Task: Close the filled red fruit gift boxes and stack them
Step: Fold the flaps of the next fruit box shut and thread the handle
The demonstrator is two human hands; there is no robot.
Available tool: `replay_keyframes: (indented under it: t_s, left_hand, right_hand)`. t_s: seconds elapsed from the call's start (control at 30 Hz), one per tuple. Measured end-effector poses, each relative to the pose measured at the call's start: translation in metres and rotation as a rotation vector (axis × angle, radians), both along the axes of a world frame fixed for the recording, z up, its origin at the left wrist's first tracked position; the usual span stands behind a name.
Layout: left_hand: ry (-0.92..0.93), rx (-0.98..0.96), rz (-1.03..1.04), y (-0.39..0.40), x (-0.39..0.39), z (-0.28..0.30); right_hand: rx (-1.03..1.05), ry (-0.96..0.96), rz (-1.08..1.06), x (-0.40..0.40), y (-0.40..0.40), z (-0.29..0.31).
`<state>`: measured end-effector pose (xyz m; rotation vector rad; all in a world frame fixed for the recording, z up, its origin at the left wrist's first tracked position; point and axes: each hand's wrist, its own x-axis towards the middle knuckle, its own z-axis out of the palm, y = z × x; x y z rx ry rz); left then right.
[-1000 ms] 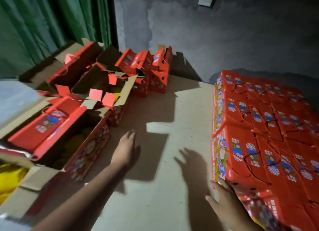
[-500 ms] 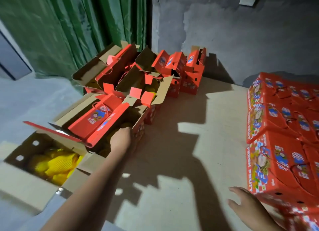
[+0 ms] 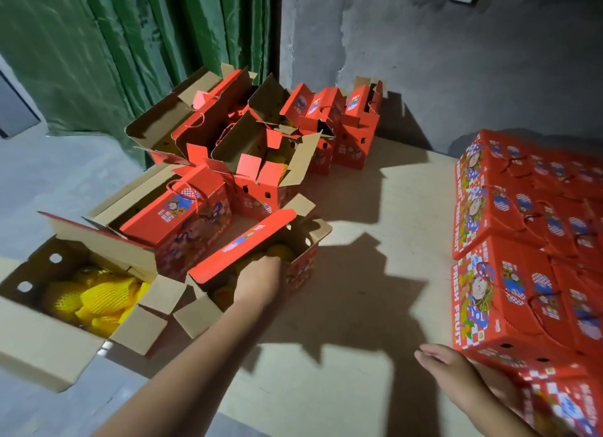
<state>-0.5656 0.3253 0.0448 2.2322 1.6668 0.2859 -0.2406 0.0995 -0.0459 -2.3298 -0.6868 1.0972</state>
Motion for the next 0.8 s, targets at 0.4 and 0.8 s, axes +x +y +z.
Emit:
replay_keyframes:
  t_s: [0.4,0.8]
  left_hand:
    - [0.346,-0.008,-0.577,-0.102,0.019,-0.011]
    - [0.103,-0.14,-0.732,-0.153,0.021,-0.009]
  right_hand:
    - [0.191,0.645,-0.54,-0.009,-0.041,0.008]
    - [0.524,0.946,-0.917,-0.033,-0.112,-0.002]
